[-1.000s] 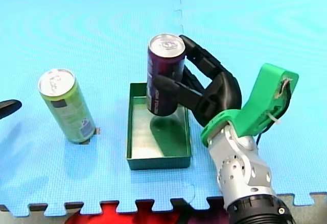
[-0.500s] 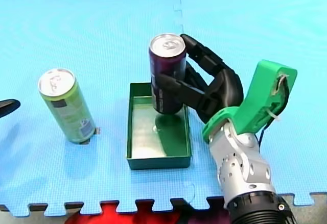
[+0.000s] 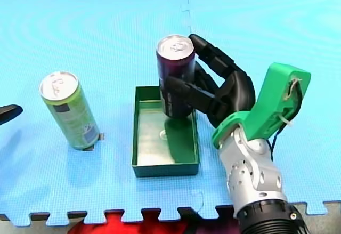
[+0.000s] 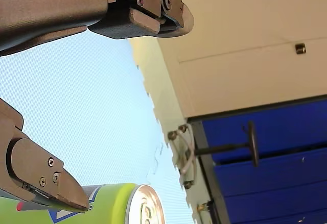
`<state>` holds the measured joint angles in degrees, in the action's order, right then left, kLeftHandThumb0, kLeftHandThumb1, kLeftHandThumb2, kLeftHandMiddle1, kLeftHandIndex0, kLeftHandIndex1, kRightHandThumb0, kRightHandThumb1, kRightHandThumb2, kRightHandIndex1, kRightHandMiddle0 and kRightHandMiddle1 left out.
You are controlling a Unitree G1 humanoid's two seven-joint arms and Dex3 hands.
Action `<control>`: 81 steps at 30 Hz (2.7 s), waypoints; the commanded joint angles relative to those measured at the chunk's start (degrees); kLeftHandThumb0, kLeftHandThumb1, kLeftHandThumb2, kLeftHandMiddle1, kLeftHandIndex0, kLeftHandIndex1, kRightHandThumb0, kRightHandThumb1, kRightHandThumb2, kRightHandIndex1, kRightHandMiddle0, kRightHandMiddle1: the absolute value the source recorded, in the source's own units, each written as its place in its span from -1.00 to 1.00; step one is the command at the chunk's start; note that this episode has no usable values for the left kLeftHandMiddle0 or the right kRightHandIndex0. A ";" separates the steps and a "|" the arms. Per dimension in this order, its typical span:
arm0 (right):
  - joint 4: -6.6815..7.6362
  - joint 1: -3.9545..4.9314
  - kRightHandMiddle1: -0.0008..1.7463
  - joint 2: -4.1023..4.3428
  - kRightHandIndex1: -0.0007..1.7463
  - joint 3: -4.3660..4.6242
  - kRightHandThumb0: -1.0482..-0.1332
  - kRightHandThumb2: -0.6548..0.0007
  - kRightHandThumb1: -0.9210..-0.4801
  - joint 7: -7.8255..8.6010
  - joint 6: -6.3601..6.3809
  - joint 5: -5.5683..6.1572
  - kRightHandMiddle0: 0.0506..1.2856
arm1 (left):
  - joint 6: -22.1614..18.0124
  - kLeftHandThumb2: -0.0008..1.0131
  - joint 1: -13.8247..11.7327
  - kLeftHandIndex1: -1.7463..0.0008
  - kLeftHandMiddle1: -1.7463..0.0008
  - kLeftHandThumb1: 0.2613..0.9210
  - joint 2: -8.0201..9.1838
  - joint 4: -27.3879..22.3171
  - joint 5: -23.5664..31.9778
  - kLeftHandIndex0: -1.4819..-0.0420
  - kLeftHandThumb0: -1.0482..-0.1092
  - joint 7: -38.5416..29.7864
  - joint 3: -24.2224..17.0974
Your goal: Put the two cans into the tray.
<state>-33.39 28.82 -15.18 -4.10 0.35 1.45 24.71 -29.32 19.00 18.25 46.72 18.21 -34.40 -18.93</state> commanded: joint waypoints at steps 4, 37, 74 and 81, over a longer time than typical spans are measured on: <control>-0.61 2.61 -1.00 -4.61 -1.00 -0.18 0.60 0.99 -0.33 1.33 3.15 -0.42 0.93 | 0.31 -1.00 -0.27 1.00 1.00 0.29 0.21 -0.54 0.22 0.62 -0.97 -0.01 0.01; -6.28 3.97 -1.00 -5.47 -1.00 -1.57 0.61 1.00 -0.37 4.55 7.96 0.60 0.93 | 0.96 -1.00 -0.15 1.00 1.00 0.28 0.40 -0.93 0.49 0.62 -0.94 -0.35 -0.13; 2.54 -5.21 -1.00 2.39 -1.00 -10.50 0.60 1.00 -0.34 9.41 8.87 1.36 0.94 | 0.88 -1.00 0.72 1.00 1.00 0.31 0.91 0.89 0.09 0.62 -0.97 0.29 -0.15; 4.00 -6.82 -1.00 3.19 -1.00 -11.84 0.60 1.00 -0.33 10.66 9.26 2.42 0.94 | 0.72 -1.00 0.83 1.00 1.00 0.32 0.82 1.37 0.08 0.61 -0.97 0.38 -0.14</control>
<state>-30.22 22.48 -12.45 -15.55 10.86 10.44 26.82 -28.38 19.58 18.86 47.97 18.32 -34.12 -18.99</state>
